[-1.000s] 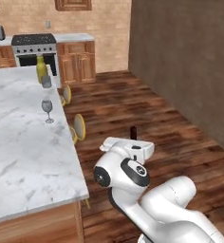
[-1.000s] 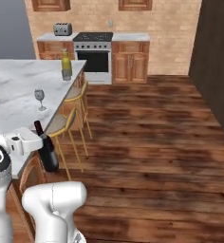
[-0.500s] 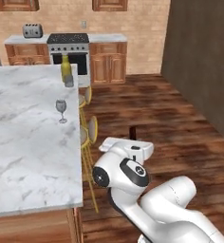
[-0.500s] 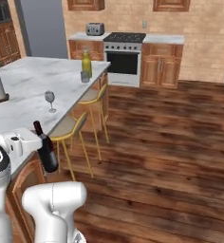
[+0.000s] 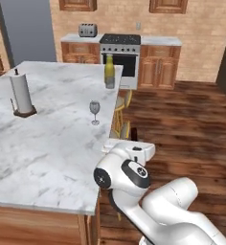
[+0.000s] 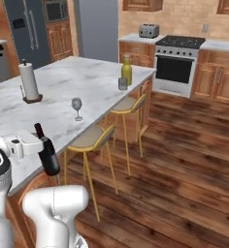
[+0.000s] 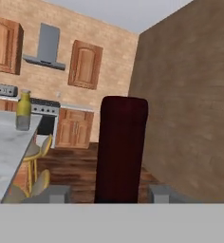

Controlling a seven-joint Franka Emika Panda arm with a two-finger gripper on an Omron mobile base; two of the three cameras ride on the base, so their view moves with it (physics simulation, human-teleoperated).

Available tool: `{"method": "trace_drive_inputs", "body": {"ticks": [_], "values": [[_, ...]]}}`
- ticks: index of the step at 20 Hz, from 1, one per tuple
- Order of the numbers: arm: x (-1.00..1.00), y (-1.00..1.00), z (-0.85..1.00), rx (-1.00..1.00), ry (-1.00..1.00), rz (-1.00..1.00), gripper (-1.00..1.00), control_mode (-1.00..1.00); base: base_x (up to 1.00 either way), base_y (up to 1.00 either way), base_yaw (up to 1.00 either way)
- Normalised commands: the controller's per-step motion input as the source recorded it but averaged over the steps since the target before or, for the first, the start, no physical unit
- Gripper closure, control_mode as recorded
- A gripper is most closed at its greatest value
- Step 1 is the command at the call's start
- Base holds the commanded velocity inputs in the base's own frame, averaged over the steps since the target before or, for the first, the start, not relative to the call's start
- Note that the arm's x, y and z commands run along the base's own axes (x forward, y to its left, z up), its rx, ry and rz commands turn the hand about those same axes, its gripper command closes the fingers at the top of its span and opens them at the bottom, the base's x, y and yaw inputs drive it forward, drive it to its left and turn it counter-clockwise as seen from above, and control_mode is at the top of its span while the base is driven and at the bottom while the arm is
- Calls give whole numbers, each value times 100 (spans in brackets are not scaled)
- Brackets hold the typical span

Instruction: There is a wine glass and glass cup on the dining counter. Place the wine bottle next to the wine glass and the juice bottle next to the glass cup.

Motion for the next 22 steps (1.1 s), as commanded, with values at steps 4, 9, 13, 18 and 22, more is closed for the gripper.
{"method": "trace_drive_inputs", "body": {"ticks": [4,9,13,18,22], "values": [[0,0,0,0,0,0,100,100,46,-44,31],[0,0,0,0,0,0,100,100,50,-51,13],[0,0,0,0,0,0,100,100,46,-39,28],[0,0,0,0,0,0,100,100,26,-37,43],[0,0,0,0,0,0,100,100,33,-23,35]]}}
